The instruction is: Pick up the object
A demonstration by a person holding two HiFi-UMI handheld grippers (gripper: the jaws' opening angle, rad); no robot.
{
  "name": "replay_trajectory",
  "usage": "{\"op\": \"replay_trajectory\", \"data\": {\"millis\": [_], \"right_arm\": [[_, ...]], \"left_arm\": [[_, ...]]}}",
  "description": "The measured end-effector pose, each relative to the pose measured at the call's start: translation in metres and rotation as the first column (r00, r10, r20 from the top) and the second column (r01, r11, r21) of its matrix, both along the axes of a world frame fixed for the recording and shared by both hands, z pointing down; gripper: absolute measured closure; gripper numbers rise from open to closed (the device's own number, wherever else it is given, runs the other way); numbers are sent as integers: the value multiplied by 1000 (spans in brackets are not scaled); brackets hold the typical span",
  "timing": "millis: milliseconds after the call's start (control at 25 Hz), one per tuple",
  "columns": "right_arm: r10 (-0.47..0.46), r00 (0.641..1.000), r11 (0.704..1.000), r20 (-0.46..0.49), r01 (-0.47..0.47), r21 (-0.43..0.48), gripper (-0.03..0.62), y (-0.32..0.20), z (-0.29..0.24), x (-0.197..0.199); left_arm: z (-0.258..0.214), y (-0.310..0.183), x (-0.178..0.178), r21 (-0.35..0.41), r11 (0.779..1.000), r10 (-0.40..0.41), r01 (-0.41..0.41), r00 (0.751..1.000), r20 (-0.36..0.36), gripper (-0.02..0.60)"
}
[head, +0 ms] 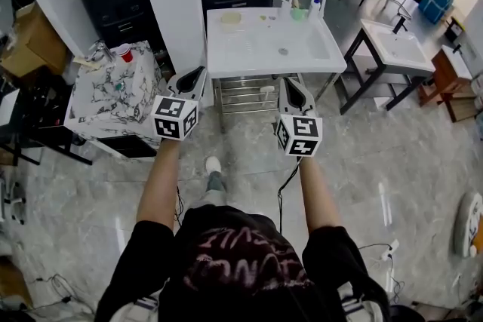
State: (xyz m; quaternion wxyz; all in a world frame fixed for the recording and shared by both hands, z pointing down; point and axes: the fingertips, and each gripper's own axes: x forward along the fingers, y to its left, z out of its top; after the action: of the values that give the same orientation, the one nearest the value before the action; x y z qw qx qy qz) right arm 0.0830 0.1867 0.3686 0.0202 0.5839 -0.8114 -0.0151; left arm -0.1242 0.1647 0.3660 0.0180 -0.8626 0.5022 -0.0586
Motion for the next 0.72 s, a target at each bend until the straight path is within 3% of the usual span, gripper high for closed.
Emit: {"op": "replay_trajectory", "data": {"millis": [720], "right_arm": [[30,999,999,-26,-31,-44,579,-186,20,-23]], "left_arm": [[28,-195,-16,-61,997,41,-43,999,-33,566]]}}
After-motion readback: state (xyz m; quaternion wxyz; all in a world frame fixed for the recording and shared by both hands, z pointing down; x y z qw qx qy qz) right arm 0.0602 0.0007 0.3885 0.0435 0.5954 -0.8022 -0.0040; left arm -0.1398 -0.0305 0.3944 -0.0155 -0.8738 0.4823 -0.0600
